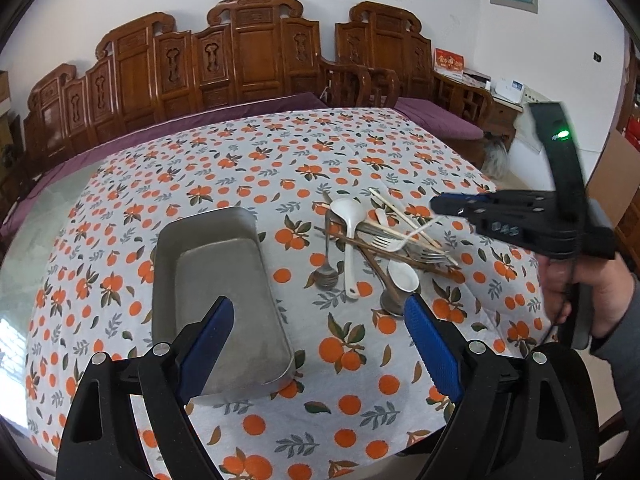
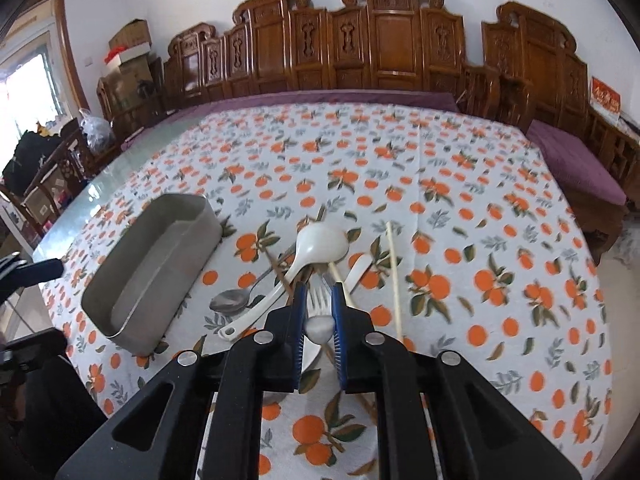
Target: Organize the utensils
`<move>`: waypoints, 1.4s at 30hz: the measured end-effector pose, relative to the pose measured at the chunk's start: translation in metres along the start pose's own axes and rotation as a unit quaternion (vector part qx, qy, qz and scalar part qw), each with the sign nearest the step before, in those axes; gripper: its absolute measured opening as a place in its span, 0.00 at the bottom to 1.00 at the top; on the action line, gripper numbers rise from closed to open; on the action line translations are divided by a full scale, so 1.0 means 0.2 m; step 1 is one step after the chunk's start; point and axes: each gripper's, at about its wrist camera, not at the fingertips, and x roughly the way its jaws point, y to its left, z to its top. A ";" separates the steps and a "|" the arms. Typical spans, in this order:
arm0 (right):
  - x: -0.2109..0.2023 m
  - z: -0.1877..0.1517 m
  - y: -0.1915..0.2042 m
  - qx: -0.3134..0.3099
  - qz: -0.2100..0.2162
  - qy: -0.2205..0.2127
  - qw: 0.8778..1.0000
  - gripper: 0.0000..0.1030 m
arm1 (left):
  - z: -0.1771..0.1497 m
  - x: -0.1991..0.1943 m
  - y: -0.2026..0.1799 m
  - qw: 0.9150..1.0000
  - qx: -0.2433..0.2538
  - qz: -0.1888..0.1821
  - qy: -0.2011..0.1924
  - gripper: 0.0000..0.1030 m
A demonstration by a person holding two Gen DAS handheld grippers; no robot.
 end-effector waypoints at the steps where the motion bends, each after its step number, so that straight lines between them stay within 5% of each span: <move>1: -0.03 0.00 -0.01 -0.001 0.001 -0.003 1.000 0.14 | 0.01 0.01 -0.01 1.000 0.001 -0.001 0.001 0.81; 7: -0.18 -0.05 -0.07 -0.002 -0.002 -0.019 1.000 0.14 | 0.05 0.08 -0.07 1.000 0.015 -0.007 0.008 0.80; 14: -0.21 -0.06 -0.15 0.009 -0.006 -0.029 1.000 0.14 | 0.14 0.24 -0.11 0.998 0.040 -0.007 0.037 0.59; 18: -0.23 -0.06 -0.18 0.016 -0.003 -0.035 0.999 0.14 | 0.19 0.36 -0.10 0.996 0.062 -0.009 0.059 0.57; 29: -0.21 -0.06 -0.22 0.032 0.001 -0.026 0.999 0.14 | 0.15 0.64 -0.12 0.987 0.098 0.002 0.127 0.29; 42: -0.21 -0.06 -0.19 0.028 0.008 -0.028 0.999 0.14 | 0.08 0.82 -0.11 0.975 0.127 0.033 0.182 0.29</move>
